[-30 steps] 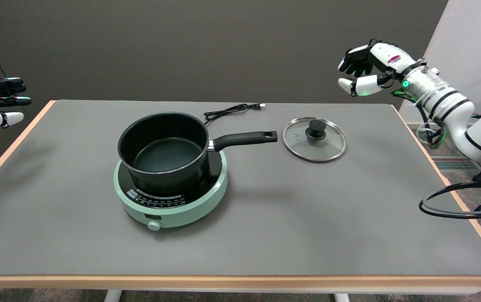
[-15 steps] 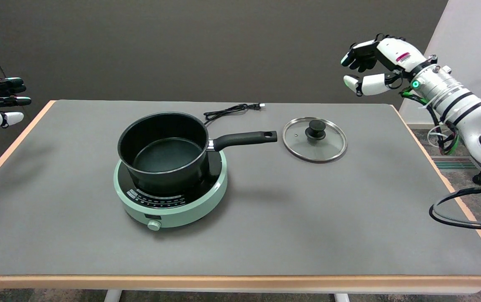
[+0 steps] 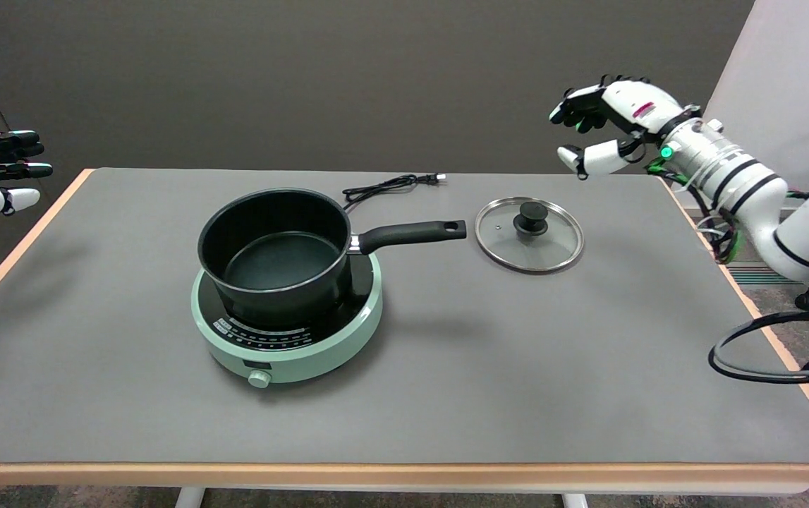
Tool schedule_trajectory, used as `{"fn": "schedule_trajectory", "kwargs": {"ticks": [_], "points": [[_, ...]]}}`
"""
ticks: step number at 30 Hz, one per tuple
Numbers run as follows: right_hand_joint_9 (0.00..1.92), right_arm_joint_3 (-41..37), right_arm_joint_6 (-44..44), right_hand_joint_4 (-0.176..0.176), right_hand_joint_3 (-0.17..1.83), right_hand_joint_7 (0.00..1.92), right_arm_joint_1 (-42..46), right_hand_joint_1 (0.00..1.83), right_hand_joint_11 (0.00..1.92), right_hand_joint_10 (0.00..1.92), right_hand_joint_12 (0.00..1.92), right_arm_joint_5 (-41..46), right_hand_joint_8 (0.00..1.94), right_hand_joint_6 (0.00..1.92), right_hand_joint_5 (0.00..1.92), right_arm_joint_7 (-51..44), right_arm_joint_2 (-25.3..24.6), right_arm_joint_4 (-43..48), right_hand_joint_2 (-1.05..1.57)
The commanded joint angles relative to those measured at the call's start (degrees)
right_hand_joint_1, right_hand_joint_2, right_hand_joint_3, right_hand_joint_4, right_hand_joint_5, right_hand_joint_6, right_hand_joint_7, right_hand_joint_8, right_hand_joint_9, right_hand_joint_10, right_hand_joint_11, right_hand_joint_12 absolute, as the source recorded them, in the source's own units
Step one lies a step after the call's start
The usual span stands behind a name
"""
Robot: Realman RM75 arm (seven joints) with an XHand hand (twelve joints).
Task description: Pick up the pot lid.
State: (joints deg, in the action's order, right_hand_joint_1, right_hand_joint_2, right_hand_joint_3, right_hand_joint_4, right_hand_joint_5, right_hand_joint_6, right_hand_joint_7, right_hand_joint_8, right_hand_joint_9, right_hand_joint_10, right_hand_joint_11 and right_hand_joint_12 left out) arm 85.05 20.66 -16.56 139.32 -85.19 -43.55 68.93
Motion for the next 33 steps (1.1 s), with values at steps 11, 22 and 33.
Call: {"fn": "schedule_trajectory", "kwargs": {"ticks": [11, 22, 33], "points": [[0.46, 13.0, -6.0, 0.025, 0.99, 0.47, -10.3, 0.86, 0.34, 0.32, 0.78, -7.2, 0.18, 0.22, 0.49, -0.2, -5.3, -10.5, 0.54], [0.48, 16.9, -8.4, 0.050, 1.00, 0.44, -11.9, 0.87, 0.33, 0.33, 0.75, -11.3, 0.18, 0.20, 0.46, 0.3, -6.4, -11.8, 0.50], [0.42, 20.6, -9.5, 0.051, 0.99, 0.37, -12.8, 0.89, 0.32, 0.32, 0.73, -11.9, 0.17, 0.17, 0.39, 0.1, -6.5, -13.5, 0.47]]}}
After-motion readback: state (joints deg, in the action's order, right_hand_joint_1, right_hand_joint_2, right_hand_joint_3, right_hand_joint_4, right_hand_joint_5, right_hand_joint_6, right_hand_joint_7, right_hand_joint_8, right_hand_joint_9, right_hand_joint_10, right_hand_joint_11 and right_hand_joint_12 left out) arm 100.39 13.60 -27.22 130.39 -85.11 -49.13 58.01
